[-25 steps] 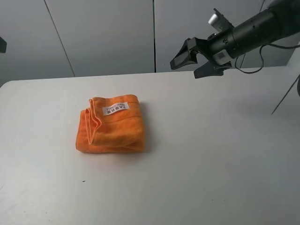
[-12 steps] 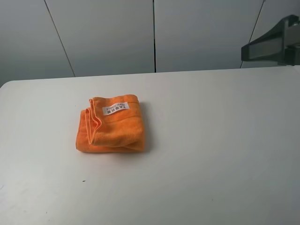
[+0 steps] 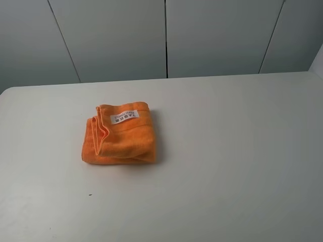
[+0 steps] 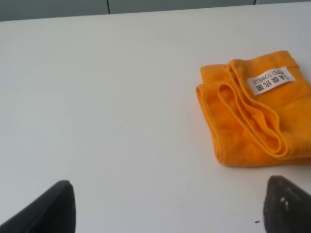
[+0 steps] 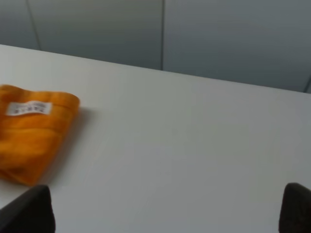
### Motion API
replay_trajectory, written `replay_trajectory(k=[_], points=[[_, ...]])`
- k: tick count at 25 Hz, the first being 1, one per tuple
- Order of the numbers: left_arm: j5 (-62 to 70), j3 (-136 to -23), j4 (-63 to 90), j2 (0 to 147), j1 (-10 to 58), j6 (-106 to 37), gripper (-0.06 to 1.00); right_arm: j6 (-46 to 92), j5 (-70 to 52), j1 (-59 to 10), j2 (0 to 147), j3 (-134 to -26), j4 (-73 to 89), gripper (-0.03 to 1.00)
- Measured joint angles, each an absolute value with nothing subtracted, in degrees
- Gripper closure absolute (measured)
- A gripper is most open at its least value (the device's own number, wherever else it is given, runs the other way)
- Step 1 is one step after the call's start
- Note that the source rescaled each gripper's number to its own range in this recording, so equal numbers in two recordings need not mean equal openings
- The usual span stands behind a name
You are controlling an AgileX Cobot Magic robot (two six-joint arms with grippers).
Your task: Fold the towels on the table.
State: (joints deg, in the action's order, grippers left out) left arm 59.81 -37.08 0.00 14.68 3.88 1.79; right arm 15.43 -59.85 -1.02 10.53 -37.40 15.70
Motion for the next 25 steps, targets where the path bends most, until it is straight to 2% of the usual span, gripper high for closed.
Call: replay_trajectory(k=[6, 12, 25], points=[[60.4, -33.6, 0.0, 6.7, 3.9, 0.0, -0.06, 11.8, -62.6, -2.0, 2.1, -35.0, 9.9, -0.03], [61.0, -30.9, 0.3, 0.7, 3.9, -0.4, -0.06, 11.6, -63.1, -2.2, 0.1, -30.0, 9.5, -0.03], [63.0, -30.0, -1.0, 0.0, 3.9, -0.8, -0.06, 11.6, -63.3, -2.2, 0.0, -29.4, 9.5, -0.03]])
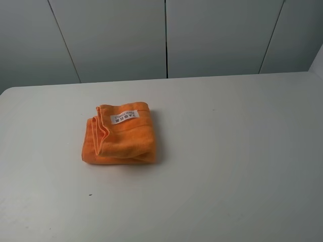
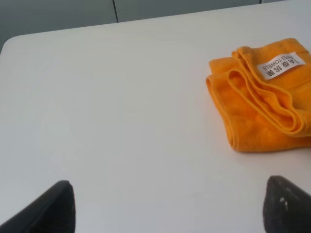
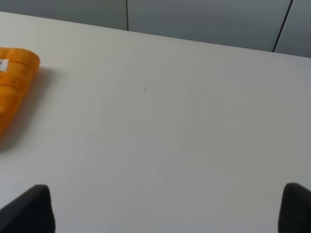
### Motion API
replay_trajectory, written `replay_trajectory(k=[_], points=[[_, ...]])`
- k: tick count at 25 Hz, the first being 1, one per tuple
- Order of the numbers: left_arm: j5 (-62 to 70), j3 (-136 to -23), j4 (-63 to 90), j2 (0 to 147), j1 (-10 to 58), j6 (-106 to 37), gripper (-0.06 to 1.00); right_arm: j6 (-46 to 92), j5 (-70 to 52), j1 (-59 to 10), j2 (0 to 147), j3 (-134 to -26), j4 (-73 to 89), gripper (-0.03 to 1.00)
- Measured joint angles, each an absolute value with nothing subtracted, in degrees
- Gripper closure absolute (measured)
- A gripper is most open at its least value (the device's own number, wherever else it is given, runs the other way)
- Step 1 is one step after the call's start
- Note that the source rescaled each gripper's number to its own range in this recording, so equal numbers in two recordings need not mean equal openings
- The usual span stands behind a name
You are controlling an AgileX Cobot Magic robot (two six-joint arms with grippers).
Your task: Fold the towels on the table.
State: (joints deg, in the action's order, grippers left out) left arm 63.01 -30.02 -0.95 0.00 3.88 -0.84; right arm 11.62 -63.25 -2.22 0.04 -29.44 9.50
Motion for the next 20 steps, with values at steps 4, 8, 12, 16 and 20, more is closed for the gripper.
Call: replay_trajectory(k=[4, 8, 12, 16, 20], points=[[62.7, -29.7, 0.0, 0.0, 3.9, -0.6, -0.06, 11.5, -63.3, -2.2, 0.0, -29.4, 9.5, -0.03], [62.6, -29.7, 0.0, 0.0, 3.9, -0.5, -0.06, 9.6, -63.3, -2.2, 0.0, -29.4, 10.3, -0.03], [62.5, -29.6, 0.7, 0.0, 3.9, 0.0, -0.06, 9.0, -63.0, -2.2, 0.0, -29.4, 11.4, -0.03], [62.5, -29.6, 0.7, 0.0, 3.9, 0.0, -0.06, 9.0, -63.0, -1.9, 0.0, -29.4, 11.0, -0.03], [62.5, -29.6, 0.7, 0.0, 3.9, 0.0, -0.06, 9.0, -63.0, 3.0, -0.1, -29.4, 11.0, -0.03]])
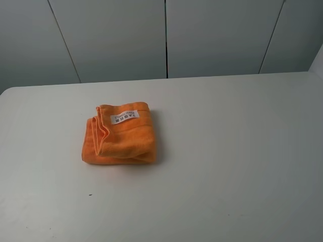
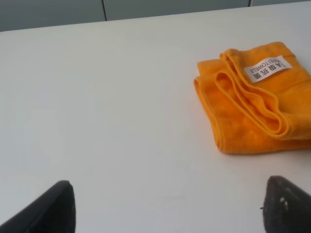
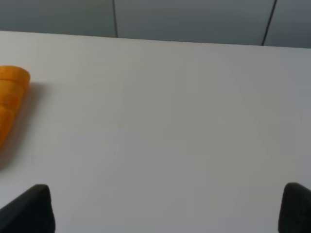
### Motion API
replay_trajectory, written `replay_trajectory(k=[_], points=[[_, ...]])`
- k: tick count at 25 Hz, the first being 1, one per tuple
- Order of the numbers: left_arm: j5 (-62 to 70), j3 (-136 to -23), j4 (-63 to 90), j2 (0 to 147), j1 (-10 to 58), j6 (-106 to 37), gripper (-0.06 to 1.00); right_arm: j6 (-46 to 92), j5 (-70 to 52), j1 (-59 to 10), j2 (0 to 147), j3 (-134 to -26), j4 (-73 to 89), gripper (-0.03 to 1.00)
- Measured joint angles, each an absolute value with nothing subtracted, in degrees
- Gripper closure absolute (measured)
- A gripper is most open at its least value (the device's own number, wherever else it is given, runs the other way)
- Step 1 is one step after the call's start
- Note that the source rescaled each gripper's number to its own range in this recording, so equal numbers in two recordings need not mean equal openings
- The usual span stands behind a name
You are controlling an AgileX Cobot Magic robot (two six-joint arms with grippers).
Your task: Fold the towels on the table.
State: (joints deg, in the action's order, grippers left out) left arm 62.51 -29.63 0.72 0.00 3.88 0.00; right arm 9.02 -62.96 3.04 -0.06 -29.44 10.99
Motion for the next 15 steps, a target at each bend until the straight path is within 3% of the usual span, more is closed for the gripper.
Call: replay_trajectory(k=[15], points=[[62.5, -29.6, 0.7, 0.0, 3.9, 0.0, -0.06, 9.0, -62.9, 5.4, -0.1, -29.4, 11.0, -0.03]])
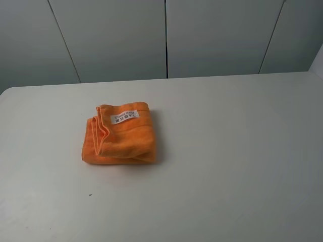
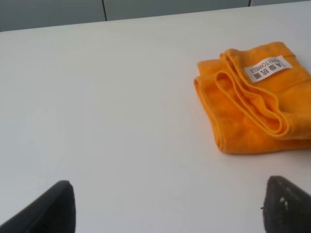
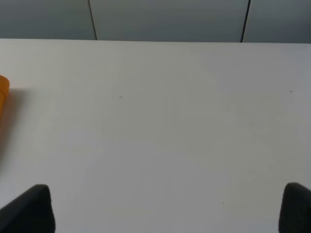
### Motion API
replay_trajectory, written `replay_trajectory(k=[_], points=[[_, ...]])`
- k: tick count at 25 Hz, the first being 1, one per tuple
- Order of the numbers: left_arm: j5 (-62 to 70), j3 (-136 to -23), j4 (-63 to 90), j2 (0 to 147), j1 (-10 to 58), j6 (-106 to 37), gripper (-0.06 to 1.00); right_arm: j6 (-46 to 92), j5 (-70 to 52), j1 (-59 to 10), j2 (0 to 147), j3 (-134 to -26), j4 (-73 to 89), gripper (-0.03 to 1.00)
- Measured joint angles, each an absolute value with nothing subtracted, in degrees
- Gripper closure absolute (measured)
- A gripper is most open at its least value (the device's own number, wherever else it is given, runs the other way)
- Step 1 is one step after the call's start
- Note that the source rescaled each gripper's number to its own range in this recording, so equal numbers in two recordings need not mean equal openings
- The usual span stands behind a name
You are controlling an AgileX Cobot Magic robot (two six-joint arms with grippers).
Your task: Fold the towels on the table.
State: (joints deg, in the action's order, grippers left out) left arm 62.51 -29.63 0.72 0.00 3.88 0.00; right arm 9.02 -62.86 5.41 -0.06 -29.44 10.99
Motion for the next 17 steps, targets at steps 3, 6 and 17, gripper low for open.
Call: replay_trajectory(k=[3, 6, 17], points=[[62.5, -29.6, 0.7, 0.0, 3.9, 0.0, -0.06, 9.0, -62.9, 5.4, -0.1, -29.4, 11.0, -0.03], [62.5, -29.6, 0.7, 0.0, 3.9, 0.0, -0.06, 9.0, -62.9, 5.4, -0.1, -29.4, 11.0, -0.03], [62.5, -29.5, 0.7, 0.0, 3.9, 0.0, -0.06, 9.0, -62.9, 5.4, -0.1, -29.4, 11.0, -0.03]])
